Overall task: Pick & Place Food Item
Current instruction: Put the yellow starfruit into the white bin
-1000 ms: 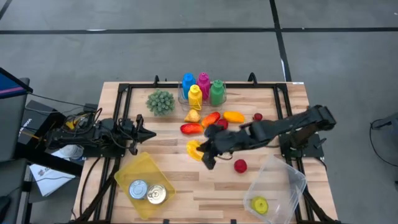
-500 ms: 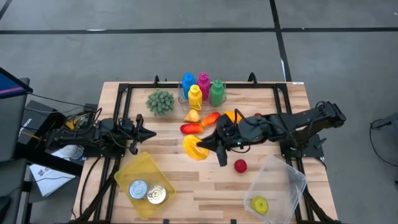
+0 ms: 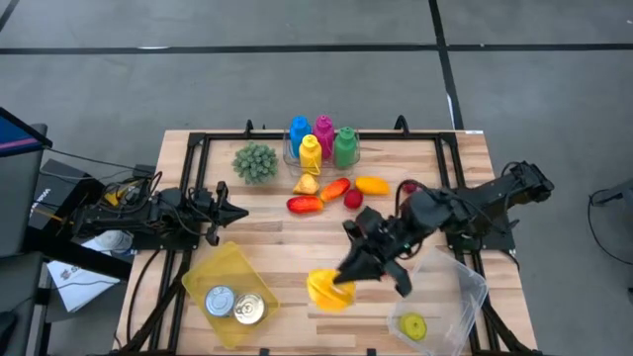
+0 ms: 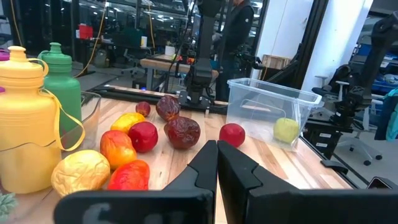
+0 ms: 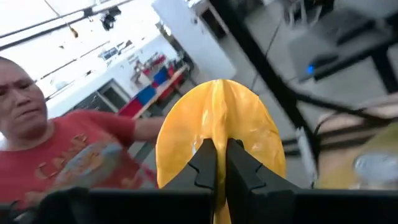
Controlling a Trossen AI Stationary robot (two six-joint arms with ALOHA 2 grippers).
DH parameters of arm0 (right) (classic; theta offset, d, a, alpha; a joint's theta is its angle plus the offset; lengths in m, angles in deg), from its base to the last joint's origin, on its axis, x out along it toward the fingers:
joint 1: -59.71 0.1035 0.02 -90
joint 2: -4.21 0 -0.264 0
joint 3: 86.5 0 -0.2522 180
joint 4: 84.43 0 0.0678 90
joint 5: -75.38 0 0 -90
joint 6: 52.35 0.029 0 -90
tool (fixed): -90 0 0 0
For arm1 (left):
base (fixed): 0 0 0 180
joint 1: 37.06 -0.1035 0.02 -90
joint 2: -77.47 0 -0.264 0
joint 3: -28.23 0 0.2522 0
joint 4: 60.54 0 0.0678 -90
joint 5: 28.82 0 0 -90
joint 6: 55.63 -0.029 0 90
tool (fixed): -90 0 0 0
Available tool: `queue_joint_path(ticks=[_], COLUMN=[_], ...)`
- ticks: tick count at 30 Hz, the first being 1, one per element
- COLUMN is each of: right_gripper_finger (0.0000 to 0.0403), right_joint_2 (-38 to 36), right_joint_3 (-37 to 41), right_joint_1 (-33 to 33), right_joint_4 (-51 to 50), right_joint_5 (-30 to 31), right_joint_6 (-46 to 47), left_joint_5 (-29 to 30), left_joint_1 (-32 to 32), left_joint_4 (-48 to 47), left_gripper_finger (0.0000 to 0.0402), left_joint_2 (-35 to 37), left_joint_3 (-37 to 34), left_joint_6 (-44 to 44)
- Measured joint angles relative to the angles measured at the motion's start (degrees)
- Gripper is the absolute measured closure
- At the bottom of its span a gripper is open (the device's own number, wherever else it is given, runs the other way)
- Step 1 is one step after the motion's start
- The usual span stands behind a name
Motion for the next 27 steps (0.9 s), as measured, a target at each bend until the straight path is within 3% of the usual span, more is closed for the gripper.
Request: queue_joint_path(ticks=[4,8,11,17,20,23,27], right_gripper_finger=[0.0397,0.0397,0.0396,0.0395,0.0394,0.0394,0.0394], right_joint_2=[-1.3,-1.9,-1.9,-1.9,-1.0,0.4,0.5], right_joint_3=[0.0,0.0,0.0,0.0,0.0,0.7,4.4], right_joint_1=[2.4,7.4,12.4,24.5,28.8,30.8,31.4], right_joint_4=[-9.2,-27.8,-42.7,-65.5,-77.6,-83.9,-83.2], right_joint_5=[1.8,11.4,14.7,15.0,11.7,10.1,10.3], right_joint_6=[8.8,21.8,34.2,56.9,65.3,67.3,67.2], left_joint_5=[0.0,0.0,0.0,0.0,0.0,0.0,0.0], left_joint_1=[0.0,0.0,0.0,0.0,0.0,0.0,0.0], left_joint_4=[0.0,0.0,0.0,0.0,0.0,0.0,0.0], left_gripper_finger=[0.0401,0.0401,0.0401,0.0401,0.0401,0.0401,0.0401], left_joint_2=[0.0,0.0,0.0,0.0,0.0,0.0,0.0], left_joint_3=[0.0,0.0,0.0,0.0,0.0,0.0,0.0], left_joint_6=[0.0,0.0,0.0,0.0,0.0,0.0,0.0])
